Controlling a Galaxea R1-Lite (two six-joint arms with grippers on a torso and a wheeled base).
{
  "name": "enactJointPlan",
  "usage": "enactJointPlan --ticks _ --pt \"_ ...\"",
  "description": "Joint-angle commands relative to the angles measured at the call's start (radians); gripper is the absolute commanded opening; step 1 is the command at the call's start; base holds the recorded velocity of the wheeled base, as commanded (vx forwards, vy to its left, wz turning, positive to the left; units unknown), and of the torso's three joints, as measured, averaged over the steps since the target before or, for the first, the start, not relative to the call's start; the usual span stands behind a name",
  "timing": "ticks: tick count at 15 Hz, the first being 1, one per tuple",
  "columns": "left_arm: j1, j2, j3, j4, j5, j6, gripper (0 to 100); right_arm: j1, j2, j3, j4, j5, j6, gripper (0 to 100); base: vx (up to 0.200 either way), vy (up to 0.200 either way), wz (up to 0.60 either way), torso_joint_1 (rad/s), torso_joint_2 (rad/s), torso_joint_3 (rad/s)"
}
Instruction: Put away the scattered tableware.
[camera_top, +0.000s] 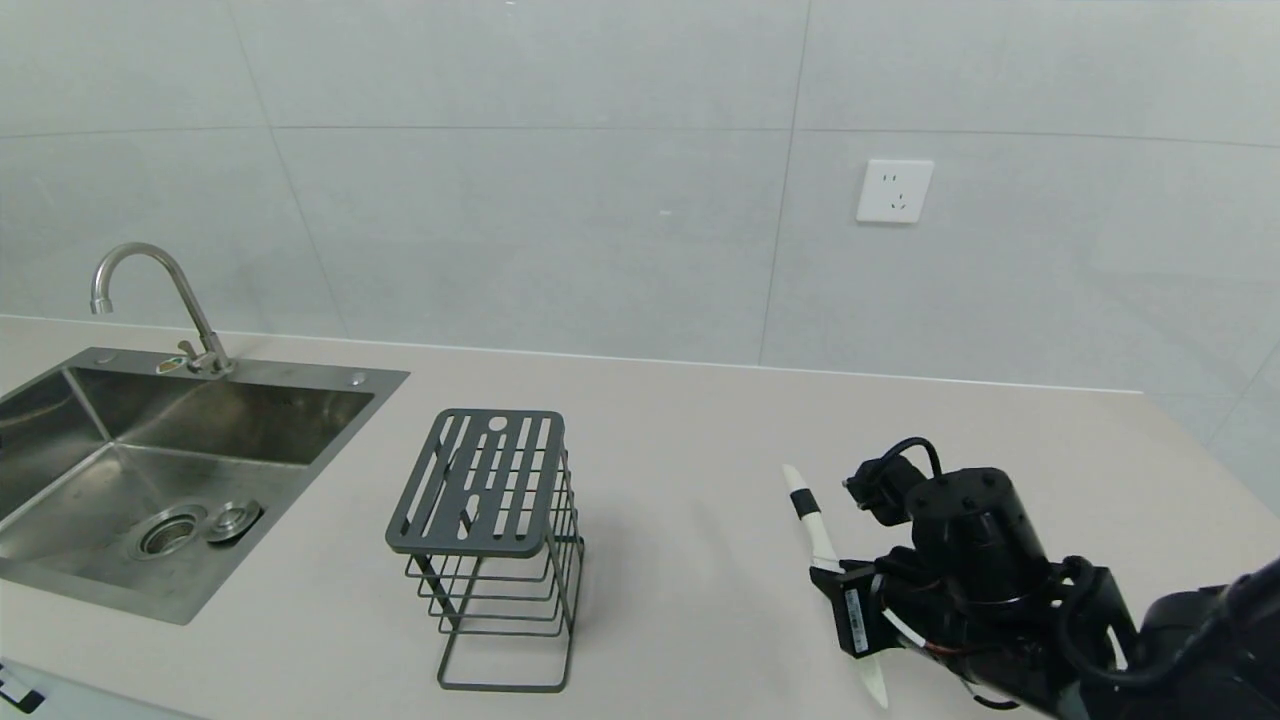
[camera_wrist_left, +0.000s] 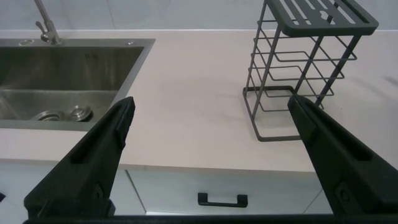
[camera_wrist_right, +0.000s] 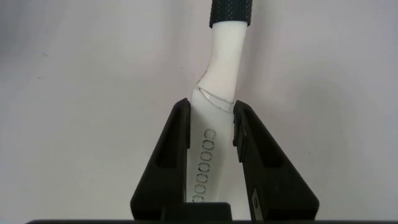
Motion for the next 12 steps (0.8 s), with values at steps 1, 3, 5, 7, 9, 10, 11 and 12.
enactJointPlan --ticks 1,3,5,7,9,10,11,12 --pt "0.000 0.000 0.000 0.000 0.000 0.000 100 -0.002 -0.090 0.003 -0.024 0.028 -0.014 0 0.000 0.000 0.00 0.000 0.00 0.000" --pt "0.000 0.000 0.000 0.000 -0.001 0.003 100 -0.025 -0.104 0.041 -0.199 0.131 -0.093 0 0.000 0.000 0.00 0.000 0.00 0.000" --pt "0.000 0.000 0.000 0.000 0.000 0.006 100 -0.075 -0.100 0.104 -0.346 0.228 -0.191 0 0.000 0.000 0.00 0.000 0.00 0.000" --pt "0.000 0.000 0.000 0.000 -0.001 0.006 100 -0.129 -0.089 0.152 -0.413 0.306 -0.251 0 0.000 0.000 0.00 0.000 0.00 0.000" --pt "0.000 0.000 0.000 0.000 -0.001 0.006 100 -0.174 -0.087 0.164 -0.461 0.407 -0.295 0 0.000 0.000 0.00 0.000 0.00 0.000" --pt "0.000 0.000 0.000 0.000 -0.001 0.006 100 -0.184 -0.080 0.165 -0.493 0.462 -0.320 0 0.000 0.000 0.00 0.000 0.00 0.000" --pt "0.000 0.000 0.000 0.000 -0.001 0.006 100 -0.206 -0.060 0.167 -0.533 0.522 -0.356 0 0.000 0.000 0.00 0.000 0.00 0.000" --pt "0.000 0.000 0.000 0.000 -0.001 0.006 100 -0.226 -0.043 0.168 -0.571 0.588 -0.406 0 0.000 0.000 0.00 0.000 0.00 0.000"
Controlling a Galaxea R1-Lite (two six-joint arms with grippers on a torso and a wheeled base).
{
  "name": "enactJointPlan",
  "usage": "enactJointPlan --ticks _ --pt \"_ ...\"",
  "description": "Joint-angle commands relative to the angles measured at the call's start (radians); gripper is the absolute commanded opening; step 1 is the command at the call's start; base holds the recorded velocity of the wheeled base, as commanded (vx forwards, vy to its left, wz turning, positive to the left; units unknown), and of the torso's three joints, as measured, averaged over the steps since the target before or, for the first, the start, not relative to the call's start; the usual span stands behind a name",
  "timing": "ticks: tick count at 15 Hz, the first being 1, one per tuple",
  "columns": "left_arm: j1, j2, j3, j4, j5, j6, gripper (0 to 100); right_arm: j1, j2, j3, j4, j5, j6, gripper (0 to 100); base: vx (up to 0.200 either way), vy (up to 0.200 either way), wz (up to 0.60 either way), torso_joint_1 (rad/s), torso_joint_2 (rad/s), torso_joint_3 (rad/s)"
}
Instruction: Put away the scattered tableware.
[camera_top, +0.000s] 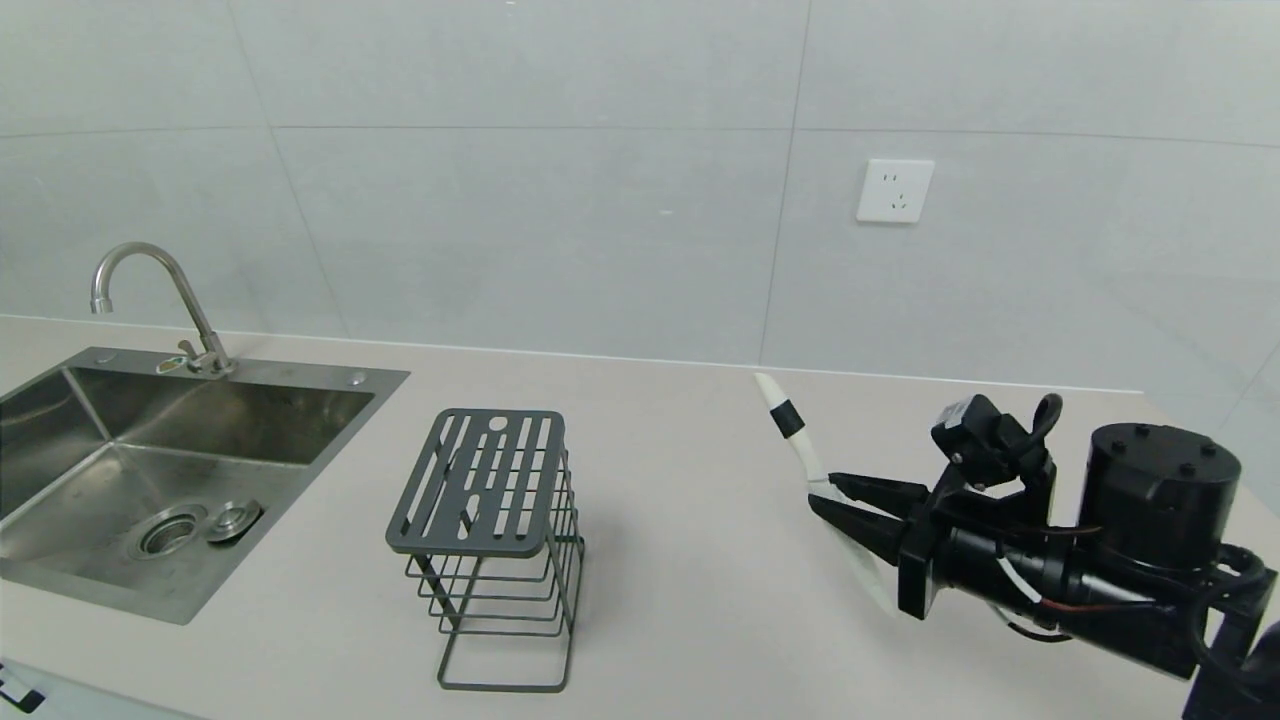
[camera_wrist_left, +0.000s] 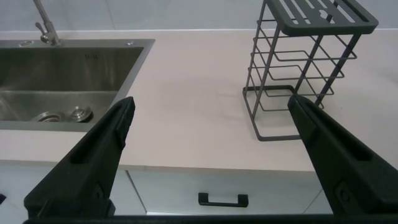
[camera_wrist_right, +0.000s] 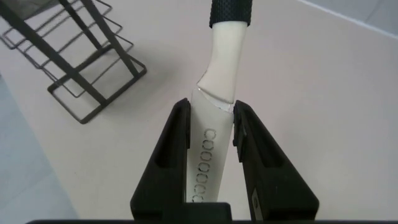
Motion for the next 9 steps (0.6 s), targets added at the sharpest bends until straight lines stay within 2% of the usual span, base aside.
enactJointPlan --ticks 1,2,4,6,9 --pt "0.000 0.000 0.000 0.000 0.000 0.000 100 -0.036 0.035 0.004 -0.033 0.058 -0.044 0 0.000 0.000 0.00 0.000 0.00 0.000" --pt "0.000 0.000 0.000 0.000 0.000 0.000 100 -0.093 0.052 0.002 -0.050 0.197 -0.147 0 0.000 0.000 0.00 0.000 0.00 0.000" --pt "0.000 0.000 0.000 0.000 0.000 0.000 100 -0.165 0.081 -0.009 -0.070 0.343 -0.262 0 0.000 0.000 0.00 0.000 0.00 0.000" --pt "0.000 0.000 0.000 0.000 0.000 0.000 100 -0.172 0.099 -0.013 -0.142 0.472 -0.282 0 0.000 0.000 0.00 0.000 0.00 0.000" --pt "0.000 0.000 0.000 0.000 -0.005 -0.006 100 -0.162 0.147 -0.058 -0.201 0.535 -0.277 0 0.000 0.000 0.00 0.000 0.00 0.000"
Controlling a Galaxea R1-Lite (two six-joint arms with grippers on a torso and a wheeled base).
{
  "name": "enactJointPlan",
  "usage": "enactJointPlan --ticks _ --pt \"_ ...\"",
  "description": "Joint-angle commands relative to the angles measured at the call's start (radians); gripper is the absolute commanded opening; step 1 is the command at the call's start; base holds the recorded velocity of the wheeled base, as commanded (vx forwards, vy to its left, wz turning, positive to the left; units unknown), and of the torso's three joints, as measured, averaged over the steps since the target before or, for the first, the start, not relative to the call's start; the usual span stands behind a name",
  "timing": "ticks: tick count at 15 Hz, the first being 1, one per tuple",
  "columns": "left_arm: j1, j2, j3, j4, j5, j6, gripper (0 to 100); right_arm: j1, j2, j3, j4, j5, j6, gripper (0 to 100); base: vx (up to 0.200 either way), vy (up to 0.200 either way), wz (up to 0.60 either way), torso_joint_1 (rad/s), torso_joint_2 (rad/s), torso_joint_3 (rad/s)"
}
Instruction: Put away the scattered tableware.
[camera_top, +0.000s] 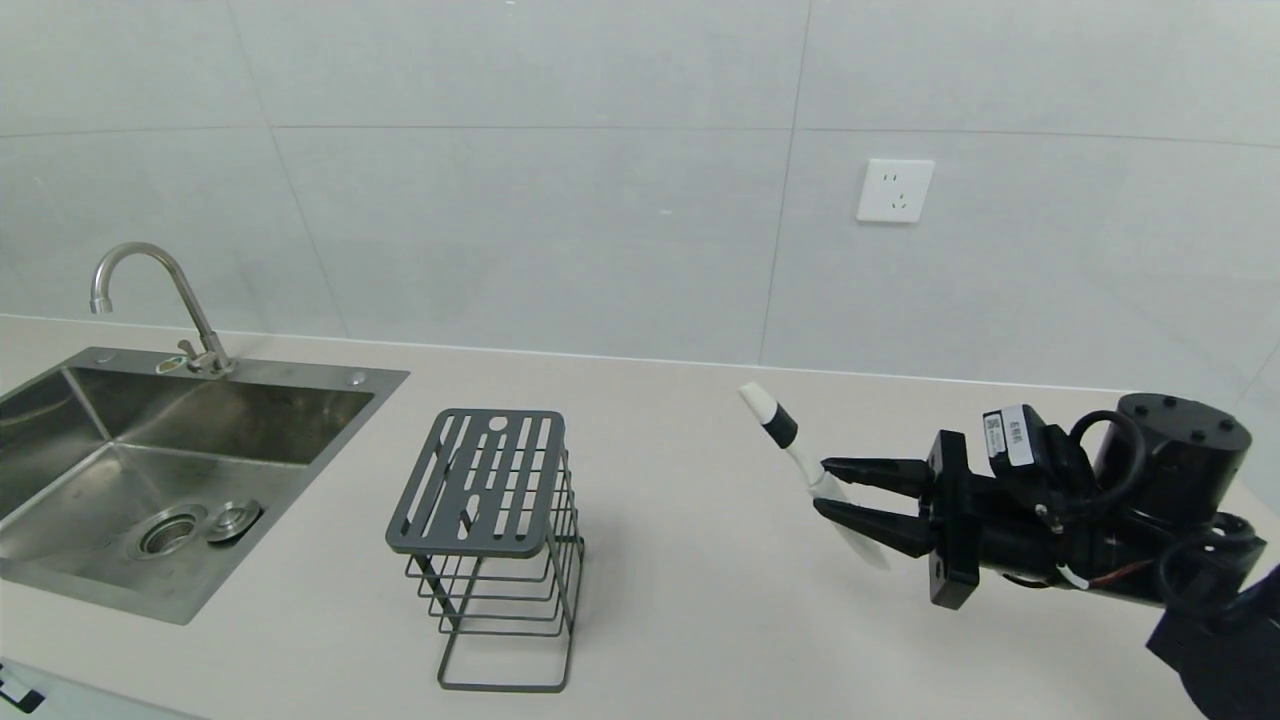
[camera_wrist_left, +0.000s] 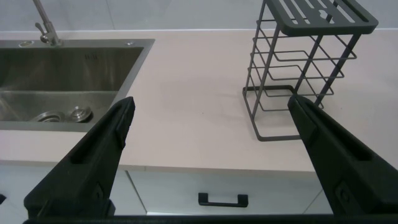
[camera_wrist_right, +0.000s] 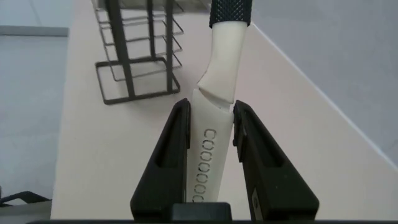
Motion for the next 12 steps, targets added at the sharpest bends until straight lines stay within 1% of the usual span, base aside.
enactJointPlan --ticks 1,2,3,5,7,8,9,10,11,12 --pt "0.000 0.000 0.000 0.000 0.000 -0.003 100 0.013 0.051 -0.041 -0.005 0.003 0.002 0 0.000 0.000 0.00 0.000 0.00 0.000" --pt "0.000 0.000 0.000 0.000 0.000 -0.005 100 0.028 0.054 -0.058 -0.008 0.003 0.005 0 0.000 0.000 0.00 0.000 0.00 0.000" --pt "0.000 0.000 0.000 0.000 0.003 -0.015 100 0.065 0.051 -0.076 -0.008 0.003 0.005 0 0.000 0.000 0.00 0.000 0.00 0.000" --pt "0.000 0.000 0.000 0.000 0.003 -0.015 100 0.109 0.042 -0.056 -0.008 0.003 0.002 0 0.000 0.000 0.00 0.000 0.00 0.000" --pt "0.000 0.000 0.000 0.000 0.003 -0.015 100 0.123 0.033 -0.026 -0.008 0.003 -0.001 0 0.000 0.000 0.00 0.000 0.00 0.000" --pt "0.000 0.000 0.000 -0.002 0.005 -0.015 100 0.119 0.025 0.013 -0.013 0.003 0.000 0 0.000 0.000 0.00 0.000 0.00 0.000" --pt "0.000 0.000 0.000 -0.002 0.002 -0.009 100 0.116 0.020 0.031 -0.017 0.002 0.000 0 0.000 0.000 0.00 0.000 0.00 0.000" --pt "0.000 0.000 0.000 -0.009 -0.003 0.024 100 0.105 0.013 0.072 -0.020 0.002 -0.001 0 0.000 0.000 0.00 0.000 0.00 0.000" --pt "0.000 0.000 -0.005 -0.074 -0.008 0.043 100 0.096 0.003 0.088 -0.020 0.002 -0.006 0 0.000 0.000 0.00 0.000 0.00 0.000" --pt "0.000 0.000 -0.018 -0.201 -0.009 0.038 100 0.085 -0.013 0.091 -0.020 0.002 -0.006 0 0.000 0.000 0.00 0.000 0.00 0.000"
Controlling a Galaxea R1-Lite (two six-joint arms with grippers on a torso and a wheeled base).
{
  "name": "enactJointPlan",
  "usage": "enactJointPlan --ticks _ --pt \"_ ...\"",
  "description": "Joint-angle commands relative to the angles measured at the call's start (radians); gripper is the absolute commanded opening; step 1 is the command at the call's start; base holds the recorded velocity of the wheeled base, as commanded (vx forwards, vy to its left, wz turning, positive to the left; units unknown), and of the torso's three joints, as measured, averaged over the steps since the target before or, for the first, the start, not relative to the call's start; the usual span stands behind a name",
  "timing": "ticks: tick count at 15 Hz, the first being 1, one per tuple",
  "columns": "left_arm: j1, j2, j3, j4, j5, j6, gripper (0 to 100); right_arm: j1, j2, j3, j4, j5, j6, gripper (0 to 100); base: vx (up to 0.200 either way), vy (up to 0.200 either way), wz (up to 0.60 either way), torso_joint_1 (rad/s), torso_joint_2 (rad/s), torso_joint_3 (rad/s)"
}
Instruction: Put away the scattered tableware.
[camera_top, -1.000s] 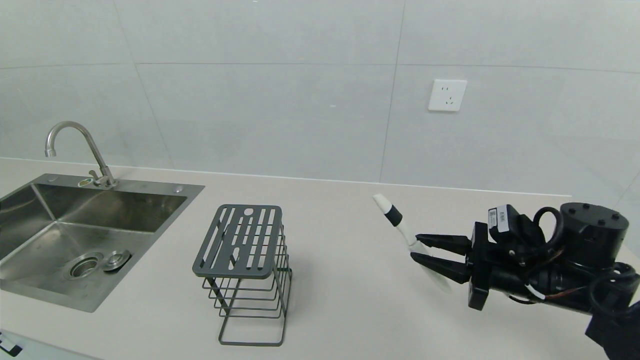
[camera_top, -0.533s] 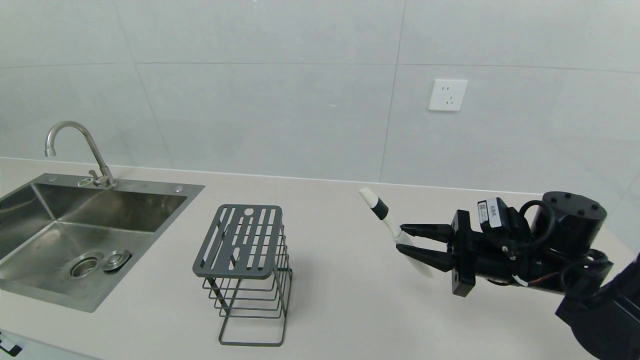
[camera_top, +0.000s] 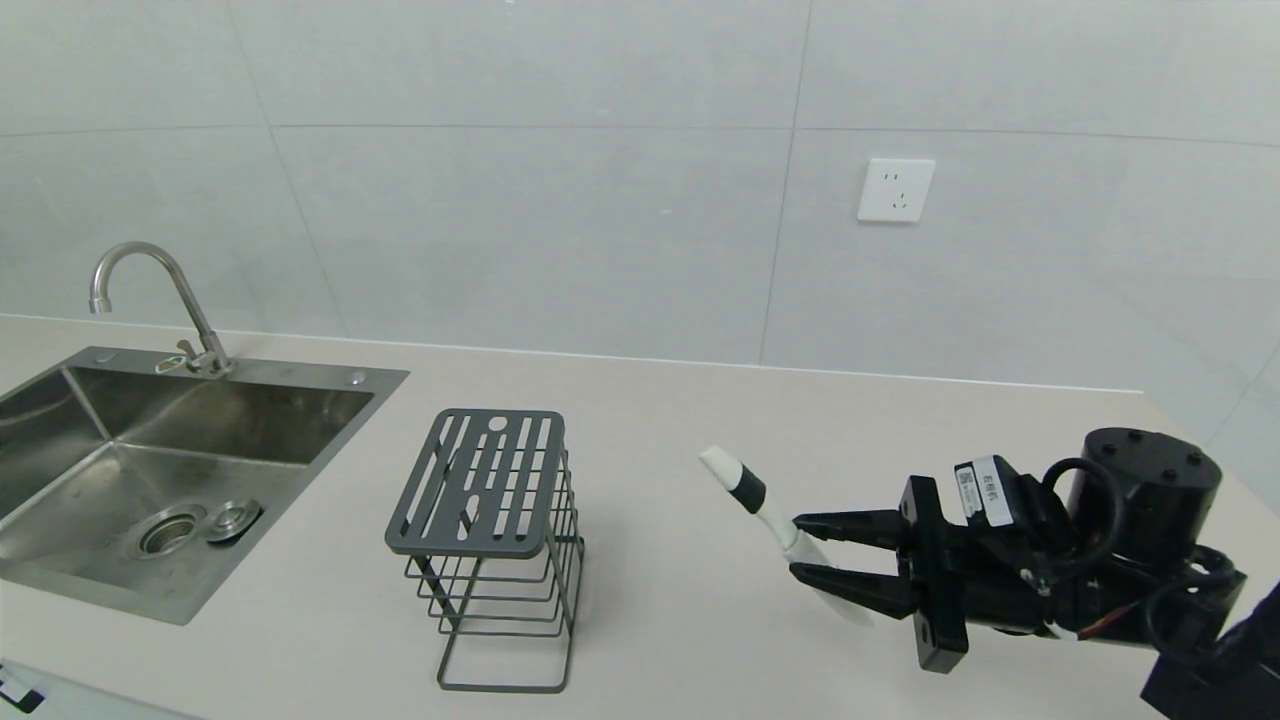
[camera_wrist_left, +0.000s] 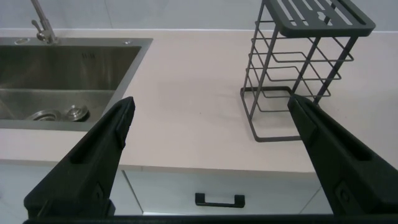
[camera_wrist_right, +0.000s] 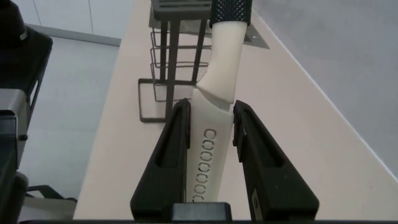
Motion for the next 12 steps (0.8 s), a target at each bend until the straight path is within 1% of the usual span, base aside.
enactJointPlan --ticks 1,2,3,4,5,6,7,8,9,11,12 --pt "0.000 0.002 -0.050 -0.195 -0.053 -0.002 100 -0.030 -0.031 0.013 -0.001 0.000 -0.003 0 0.000 0.000 0.00 0.000 0.00 0.000" --pt "0.000 0.000 -0.047 -0.206 -0.125 -0.001 100 -0.039 -0.029 0.016 -0.001 0.000 -0.003 0 0.000 0.000 0.00 0.000 0.00 0.000" --pt "0.000 0.000 -0.050 -0.201 -0.177 -0.001 100 -0.039 -0.029 0.019 -0.001 0.000 -0.003 0 0.000 0.000 0.00 0.000 0.00 0.000" --pt "0.000 0.002 -0.062 -0.197 -0.216 -0.002 100 -0.039 -0.029 0.019 -0.001 0.000 -0.003 0 0.000 0.000 0.00 0.000 0.00 0.000" --pt "-0.008 0.029 -0.128 -0.167 -0.334 -0.004 100 -0.037 -0.025 0.019 -0.003 0.002 0.002 0 0.000 0.000 0.00 0.000 0.00 0.000" --pt "-0.009 0.055 -0.173 -0.141 -0.388 -0.004 100 -0.037 -0.018 0.019 -0.003 0.002 0.005 0 0.000 0.000 0.00 0.000 0.00 0.000" --pt "-0.009 0.107 -0.255 -0.094 -0.461 -0.005 100 -0.039 -0.012 0.015 -0.003 0.002 0.010 0 0.000 0.000 0.00 0.000 0.00 0.000" --pt "-0.009 0.161 -0.315 -0.078 -0.503 -0.010 100 -0.034 -0.014 0.012 -0.004 0.002 0.011 0 0.000 0.000 0.00 0.000 0.00 0.000" --pt "-0.009 0.219 -0.357 -0.080 -0.530 -0.010 100 -0.031 -0.015 0.012 -0.004 0.002 0.013 0 0.000 0.000 0.00 0.000 0.00 0.000" --pt "-0.011 0.327 -0.401 -0.085 -0.599 -0.010 100 -0.024 -0.026 0.006 -0.020 0.002 0.043 0 0.000 0.000 0.00 0.000 0.00 0.000" --pt "-0.009 0.380 -0.401 -0.083 -0.645 -0.007 100 -0.017 -0.043 -0.011 -0.023 0.002 0.056 0 0.000 0.000 0.00 0.000 0.00 0.000"
